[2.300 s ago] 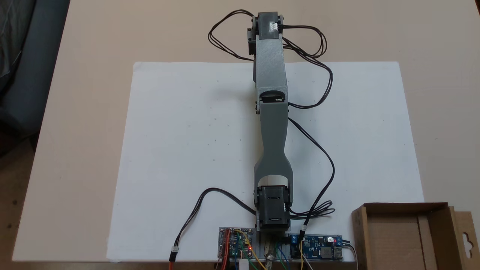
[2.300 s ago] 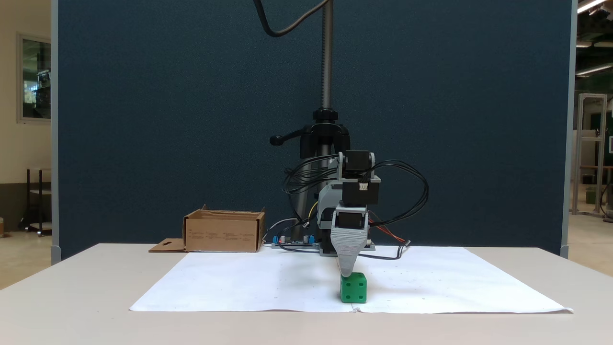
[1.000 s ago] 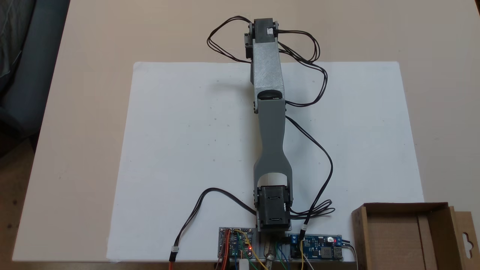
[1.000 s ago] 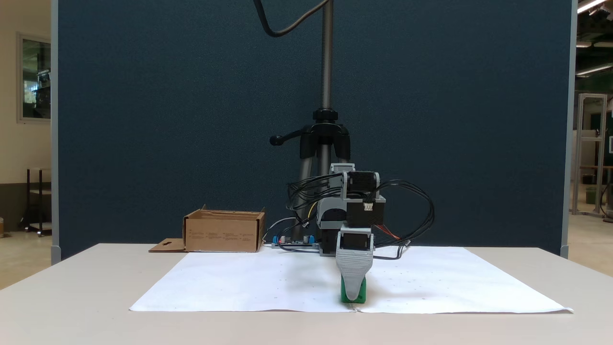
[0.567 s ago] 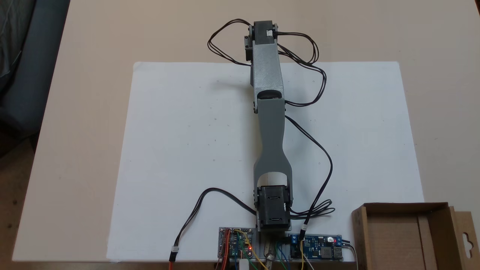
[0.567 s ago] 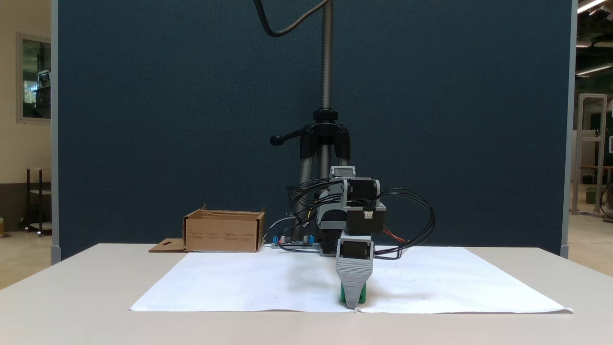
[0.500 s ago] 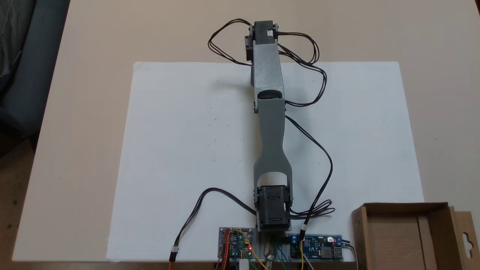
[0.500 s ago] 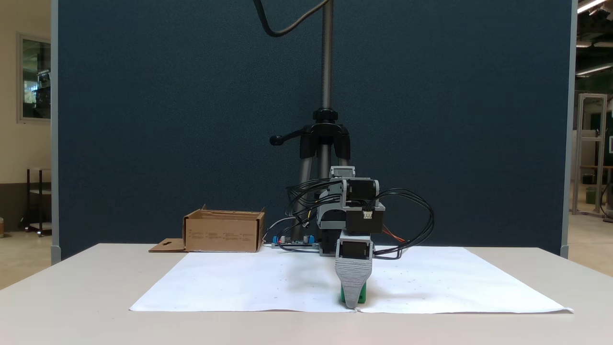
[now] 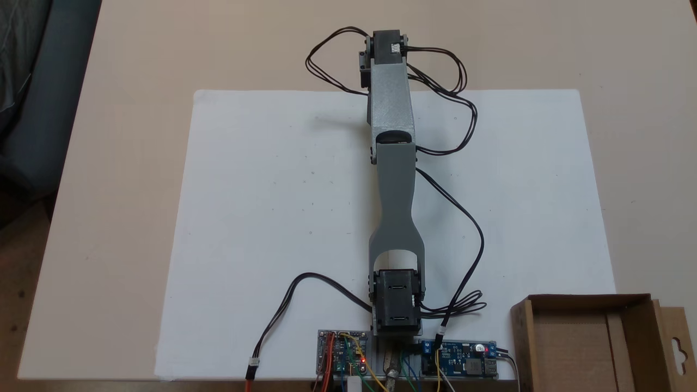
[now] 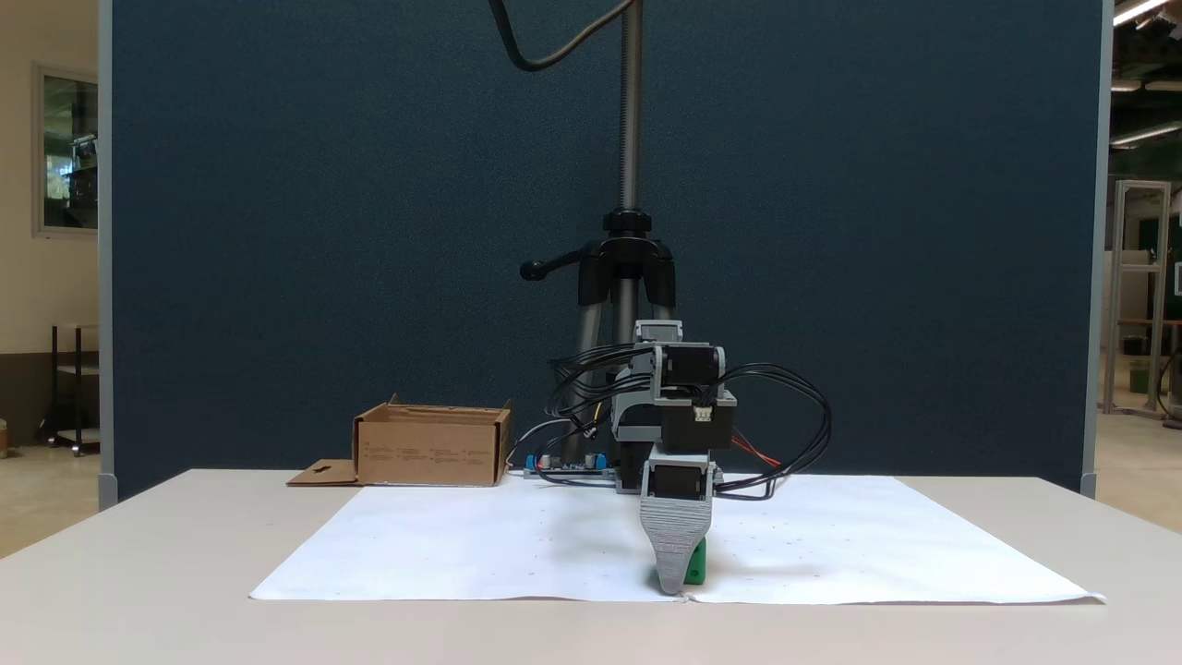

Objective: Grasp a green dice and put it in the bin.

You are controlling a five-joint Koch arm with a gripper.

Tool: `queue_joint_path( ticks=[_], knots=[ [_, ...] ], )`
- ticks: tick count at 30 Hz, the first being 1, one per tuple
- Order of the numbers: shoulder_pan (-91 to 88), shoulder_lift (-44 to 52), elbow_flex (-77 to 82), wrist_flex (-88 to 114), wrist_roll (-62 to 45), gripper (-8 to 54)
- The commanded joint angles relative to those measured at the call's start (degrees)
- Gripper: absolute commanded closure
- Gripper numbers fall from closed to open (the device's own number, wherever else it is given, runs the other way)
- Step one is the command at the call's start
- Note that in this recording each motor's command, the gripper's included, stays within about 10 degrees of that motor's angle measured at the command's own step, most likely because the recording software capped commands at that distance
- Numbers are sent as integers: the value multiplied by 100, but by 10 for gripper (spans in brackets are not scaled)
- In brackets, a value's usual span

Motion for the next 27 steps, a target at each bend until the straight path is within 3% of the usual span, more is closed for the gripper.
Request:
queue_joint_path(
  ticks=[1,3,5,11,13,23,27],
  knots=[
    [26,176,-316,-141,-299,68],
    [26,176,-316,-123,-299,71],
    [26,176,-316,-123,-299,142],
    [26,167,-316,-105,-308,255],
    [35,167,-316,-88,-308,323],
    [167,176,-211,-141,-272,333],
    [316,800,26,-132,-202,333]
  ],
)
